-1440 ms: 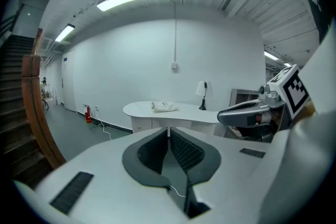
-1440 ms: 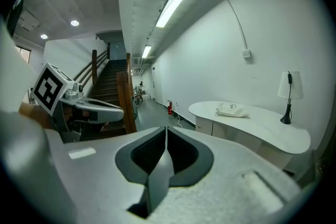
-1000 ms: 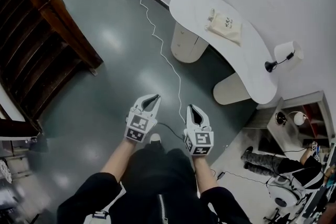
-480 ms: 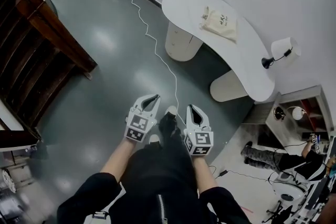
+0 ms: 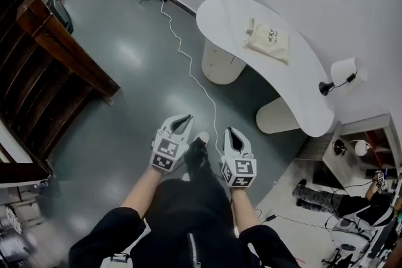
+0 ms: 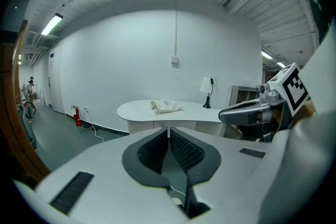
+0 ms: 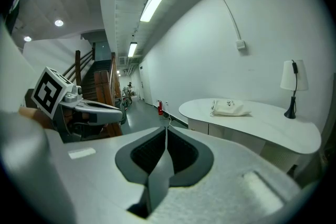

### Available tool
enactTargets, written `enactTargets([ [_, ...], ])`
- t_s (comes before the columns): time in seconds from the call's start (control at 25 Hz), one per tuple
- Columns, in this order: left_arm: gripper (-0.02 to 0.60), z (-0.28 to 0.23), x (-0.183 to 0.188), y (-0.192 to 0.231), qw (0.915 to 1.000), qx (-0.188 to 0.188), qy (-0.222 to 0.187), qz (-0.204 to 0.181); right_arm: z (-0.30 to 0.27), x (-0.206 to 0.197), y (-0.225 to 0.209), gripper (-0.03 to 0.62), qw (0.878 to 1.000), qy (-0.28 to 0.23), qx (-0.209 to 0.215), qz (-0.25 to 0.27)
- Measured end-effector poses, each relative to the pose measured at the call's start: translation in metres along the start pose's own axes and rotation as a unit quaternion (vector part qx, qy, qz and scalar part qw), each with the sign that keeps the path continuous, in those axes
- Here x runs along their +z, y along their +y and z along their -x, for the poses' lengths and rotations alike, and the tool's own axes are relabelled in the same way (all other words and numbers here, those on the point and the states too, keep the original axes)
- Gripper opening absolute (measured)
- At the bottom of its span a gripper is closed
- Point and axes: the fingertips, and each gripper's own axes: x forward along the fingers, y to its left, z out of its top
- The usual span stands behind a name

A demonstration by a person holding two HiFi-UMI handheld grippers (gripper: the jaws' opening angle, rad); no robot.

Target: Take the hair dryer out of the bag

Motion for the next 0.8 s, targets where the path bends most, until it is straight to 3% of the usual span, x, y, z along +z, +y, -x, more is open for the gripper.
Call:
enactTargets([
  [0.32, 0.023, -0.065, 0.033, 0.054, 1.0, 0.004, 0.005, 0.001, -0.082, 0.042, -0.03, 0.005, 1.0, -0.001, 0.008, -0.001],
  [0.8, 0.023, -0.157, 0.093, 0.102, 0.9999, -0.002, 0.002, -0.014, -0.171, 0.102, -0.086, 0.005, 1.0, -0.012, 0.011, 0.0],
])
